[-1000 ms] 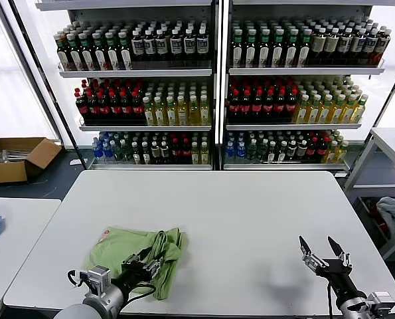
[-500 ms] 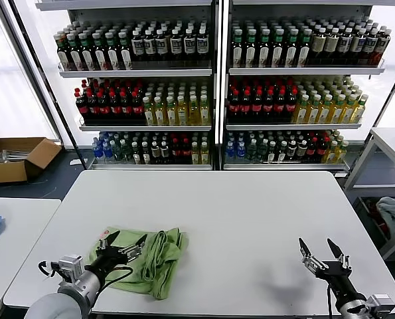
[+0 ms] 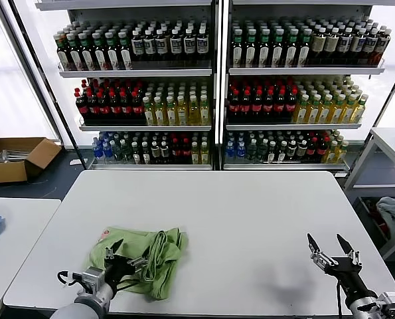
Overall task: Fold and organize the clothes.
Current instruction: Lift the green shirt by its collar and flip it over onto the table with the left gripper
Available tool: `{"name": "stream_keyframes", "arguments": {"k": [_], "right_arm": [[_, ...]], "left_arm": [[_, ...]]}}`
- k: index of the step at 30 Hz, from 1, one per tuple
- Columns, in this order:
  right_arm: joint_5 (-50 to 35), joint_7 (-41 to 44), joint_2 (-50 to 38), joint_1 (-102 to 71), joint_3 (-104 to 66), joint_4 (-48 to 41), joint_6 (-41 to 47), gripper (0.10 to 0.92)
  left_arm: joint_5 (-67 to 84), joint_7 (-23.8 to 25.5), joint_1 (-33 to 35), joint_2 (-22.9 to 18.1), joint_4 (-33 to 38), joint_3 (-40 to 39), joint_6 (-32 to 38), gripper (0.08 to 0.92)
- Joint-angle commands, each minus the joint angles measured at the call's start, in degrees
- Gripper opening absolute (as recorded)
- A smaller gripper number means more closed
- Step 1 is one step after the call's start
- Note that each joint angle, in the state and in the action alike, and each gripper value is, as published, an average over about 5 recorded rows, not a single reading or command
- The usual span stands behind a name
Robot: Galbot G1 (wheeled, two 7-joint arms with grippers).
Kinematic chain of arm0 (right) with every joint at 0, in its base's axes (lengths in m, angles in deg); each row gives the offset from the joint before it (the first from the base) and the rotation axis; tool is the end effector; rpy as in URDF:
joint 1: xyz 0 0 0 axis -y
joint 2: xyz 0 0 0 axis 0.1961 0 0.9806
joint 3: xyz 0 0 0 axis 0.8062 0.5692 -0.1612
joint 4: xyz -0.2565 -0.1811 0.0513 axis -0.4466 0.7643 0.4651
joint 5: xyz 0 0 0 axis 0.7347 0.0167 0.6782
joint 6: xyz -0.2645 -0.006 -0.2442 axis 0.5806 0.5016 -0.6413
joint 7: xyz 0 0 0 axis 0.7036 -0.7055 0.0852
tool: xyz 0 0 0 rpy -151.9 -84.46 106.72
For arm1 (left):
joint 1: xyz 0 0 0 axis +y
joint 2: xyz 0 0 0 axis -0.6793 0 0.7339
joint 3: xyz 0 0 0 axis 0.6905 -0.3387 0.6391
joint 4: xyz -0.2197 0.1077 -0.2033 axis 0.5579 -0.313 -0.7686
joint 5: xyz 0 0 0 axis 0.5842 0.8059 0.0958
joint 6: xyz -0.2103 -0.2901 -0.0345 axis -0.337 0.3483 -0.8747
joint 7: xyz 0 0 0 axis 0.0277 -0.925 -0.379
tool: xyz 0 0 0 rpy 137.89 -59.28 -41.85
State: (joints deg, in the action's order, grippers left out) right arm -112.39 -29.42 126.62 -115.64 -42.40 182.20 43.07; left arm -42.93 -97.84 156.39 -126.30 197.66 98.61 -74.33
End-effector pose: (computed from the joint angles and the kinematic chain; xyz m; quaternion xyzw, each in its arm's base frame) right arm 0.1764 -0.1442 -0.2420 0.0148 -0.9957 -0.0575 0.0715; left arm 0.2226 0.0318 -0.2648 -0.1128 -0.9637 -0.0741 0.2305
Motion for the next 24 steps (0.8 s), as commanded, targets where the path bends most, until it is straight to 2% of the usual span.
{"name": "stream_keyframes", "arguments": {"k": [1, 9, 13, 20, 24], "right_arm": [[-0.76, -0.05, 0.14, 0.15, -1.82, 0.89, 0.18, 0.823], [-0.65, -0.16, 0.73, 0.56, -1.38, 1.15, 0.5, 0.823], [-0.75, -0.16, 0.73, 0.33, -1.81, 1.28, 0.48, 0.823], [-0.71, -0.09, 1.11, -0.08, -1.75, 1.44, 0.37, 0.823], [-0.54, -0.07, 1.39, -0.04, -0.83, 1.37, 0.3, 0.823]], "left_arm": [[-6.41, 0.2, -1.43, -1.59, 0.09, -7.85, -1.41, 0.823], [-4.57, 0.03, -2.12, -1.99, 1.13, -8.47, -1.31, 0.823], [-2.09, -0.65, -1.12, -1.55, 4.56, -5.77, -1.52, 0.823], [12.15, -4.0, 1.5, 0.97, 16.07, 8.06, -5.28, 0.823], [16.45, -4.12, 2.61, 2.52, 14.71, 17.56, -7.89, 0.823]]}}
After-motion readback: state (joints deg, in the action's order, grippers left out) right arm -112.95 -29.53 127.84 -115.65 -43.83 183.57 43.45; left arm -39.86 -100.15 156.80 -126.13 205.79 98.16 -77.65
